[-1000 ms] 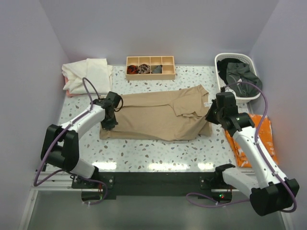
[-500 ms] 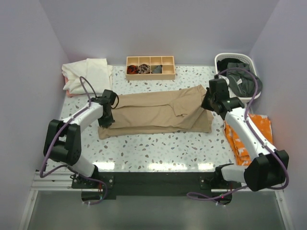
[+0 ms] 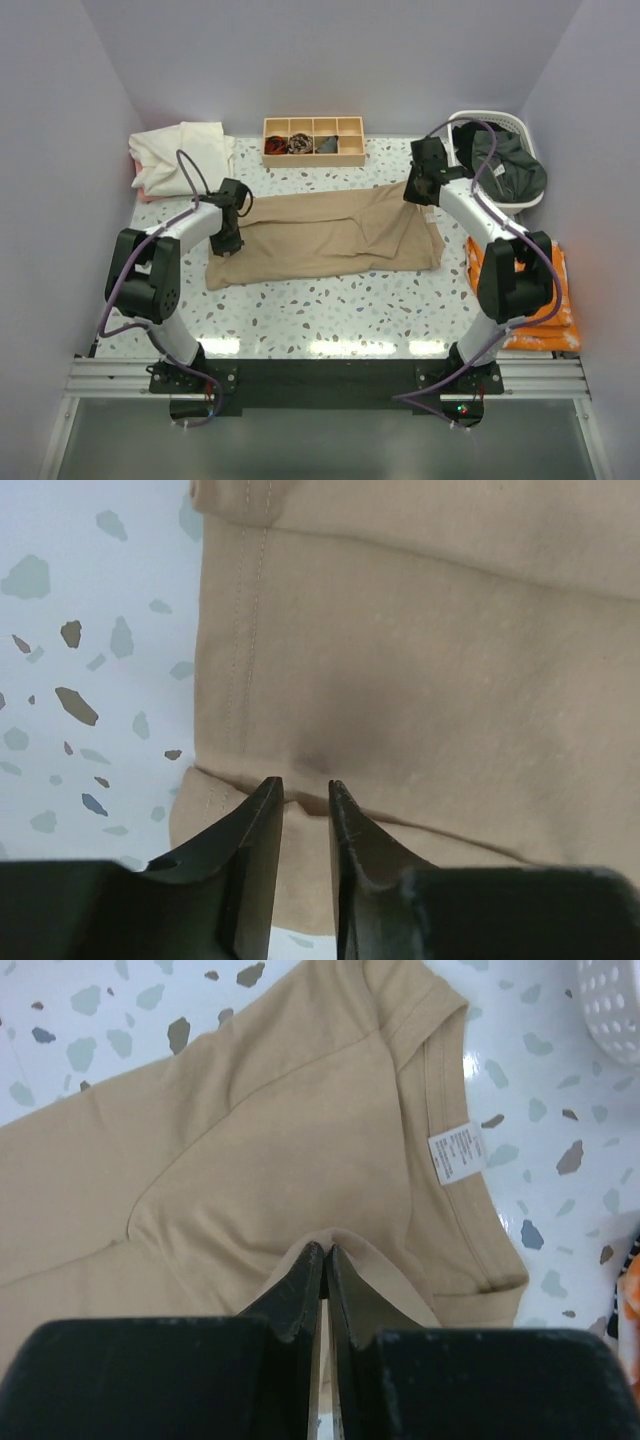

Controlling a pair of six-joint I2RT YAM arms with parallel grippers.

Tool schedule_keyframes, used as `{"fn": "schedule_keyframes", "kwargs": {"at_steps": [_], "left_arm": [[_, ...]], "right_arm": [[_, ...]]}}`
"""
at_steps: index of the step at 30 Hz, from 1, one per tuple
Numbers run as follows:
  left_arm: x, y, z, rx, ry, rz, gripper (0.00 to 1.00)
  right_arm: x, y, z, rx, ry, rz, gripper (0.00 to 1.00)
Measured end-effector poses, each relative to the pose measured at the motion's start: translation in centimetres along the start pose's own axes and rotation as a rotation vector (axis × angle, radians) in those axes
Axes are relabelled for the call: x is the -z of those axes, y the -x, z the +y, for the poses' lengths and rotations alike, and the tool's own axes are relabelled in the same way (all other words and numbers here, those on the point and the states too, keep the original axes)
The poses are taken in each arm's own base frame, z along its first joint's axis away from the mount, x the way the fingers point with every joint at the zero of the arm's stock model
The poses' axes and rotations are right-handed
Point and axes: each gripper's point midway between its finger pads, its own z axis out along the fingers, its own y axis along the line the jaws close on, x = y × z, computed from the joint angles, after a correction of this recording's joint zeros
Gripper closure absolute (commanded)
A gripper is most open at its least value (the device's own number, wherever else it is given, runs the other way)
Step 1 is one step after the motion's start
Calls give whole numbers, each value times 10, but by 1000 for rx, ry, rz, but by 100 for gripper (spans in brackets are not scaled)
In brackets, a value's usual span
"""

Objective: Fold and stack the t-shirts
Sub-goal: Fold the other side of the tshirt into a rectangle

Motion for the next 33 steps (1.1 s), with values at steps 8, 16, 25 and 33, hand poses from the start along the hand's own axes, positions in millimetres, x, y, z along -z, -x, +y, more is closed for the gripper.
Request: {"fn": "schedule_keyframes", "kwargs": {"at_steps": [8, 16, 25, 33], "left_arm": [[2, 13, 7, 10, 32, -45, 48], [30, 27, 13, 52, -8, -138, 46], [38, 21, -11, 46, -184, -144, 43], [32, -3, -39, 21, -341, -70, 29]], "right_arm": [[-41, 34, 6, 10, -31, -79, 58], [-11, 54, 3, 26, 2, -143, 46], [13, -16, 15, -7, 197, 20, 47], [-8, -99, 23, -93, 293, 238, 48]]}}
